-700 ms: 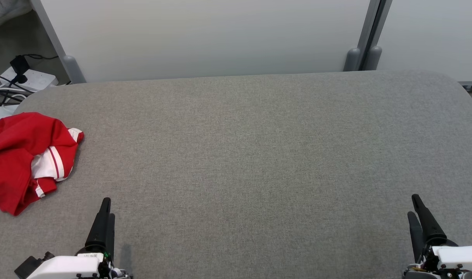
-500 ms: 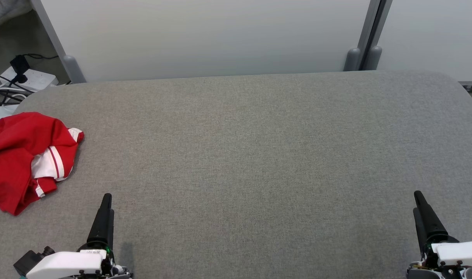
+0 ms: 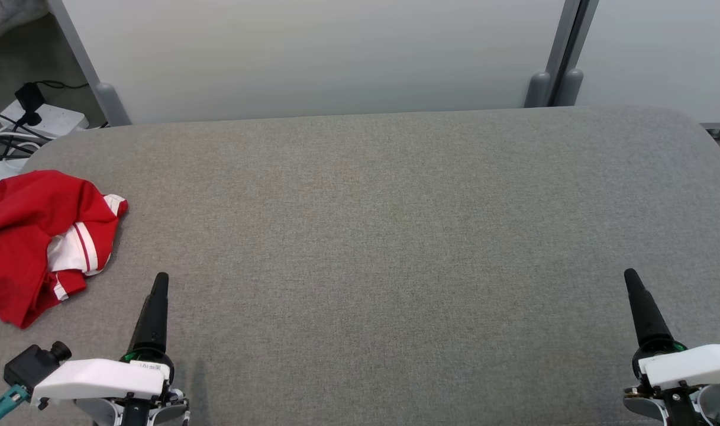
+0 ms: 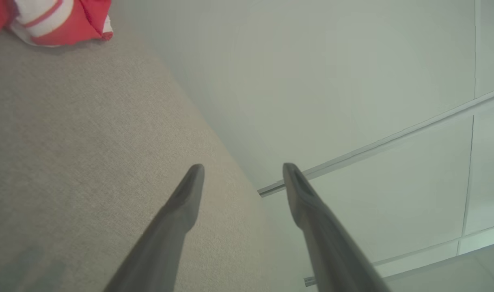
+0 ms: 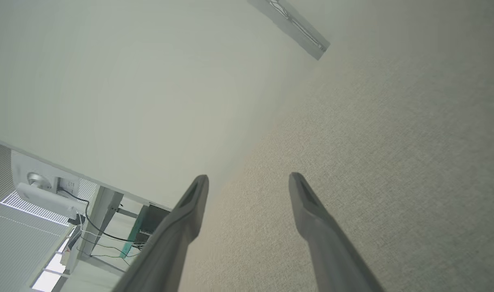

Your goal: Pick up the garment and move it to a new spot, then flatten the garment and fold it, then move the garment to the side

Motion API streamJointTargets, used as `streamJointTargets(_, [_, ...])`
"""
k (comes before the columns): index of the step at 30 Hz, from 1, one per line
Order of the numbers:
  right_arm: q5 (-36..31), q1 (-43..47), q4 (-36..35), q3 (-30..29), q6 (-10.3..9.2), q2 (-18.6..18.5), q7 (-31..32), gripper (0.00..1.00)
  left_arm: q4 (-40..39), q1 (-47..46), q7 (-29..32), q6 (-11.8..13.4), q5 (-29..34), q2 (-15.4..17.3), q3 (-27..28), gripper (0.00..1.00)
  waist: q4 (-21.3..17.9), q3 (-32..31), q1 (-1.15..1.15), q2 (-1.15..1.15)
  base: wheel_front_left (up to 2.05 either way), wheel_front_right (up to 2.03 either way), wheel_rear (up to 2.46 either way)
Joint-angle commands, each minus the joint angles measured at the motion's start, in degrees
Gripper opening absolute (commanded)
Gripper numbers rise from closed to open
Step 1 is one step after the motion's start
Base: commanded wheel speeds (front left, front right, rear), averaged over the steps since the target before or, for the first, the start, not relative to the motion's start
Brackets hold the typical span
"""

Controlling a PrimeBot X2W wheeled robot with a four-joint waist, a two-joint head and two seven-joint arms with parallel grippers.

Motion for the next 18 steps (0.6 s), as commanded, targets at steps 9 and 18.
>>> streamJointTargets(9, [-13.0,-3.5,-3.4,2.1,0.28,-1.9,-1.7,1.0,-3.0,-3.4,-2.3,3.0,12.8,3.2,-0.8,1.0,0.1,0.0,-0.01,0.0,0.0,0.0,0.0])
streamJointTargets(18, [-20.1,-3.4,-3.7,3.3,0.29,-2.1,-2.7,1.0,-3.2,-3.2,-3.7,4.7,19.9,4.2,-1.9,1.0,0.2,-0.3,-0.01,0.0,0.0,0.0,0.0])
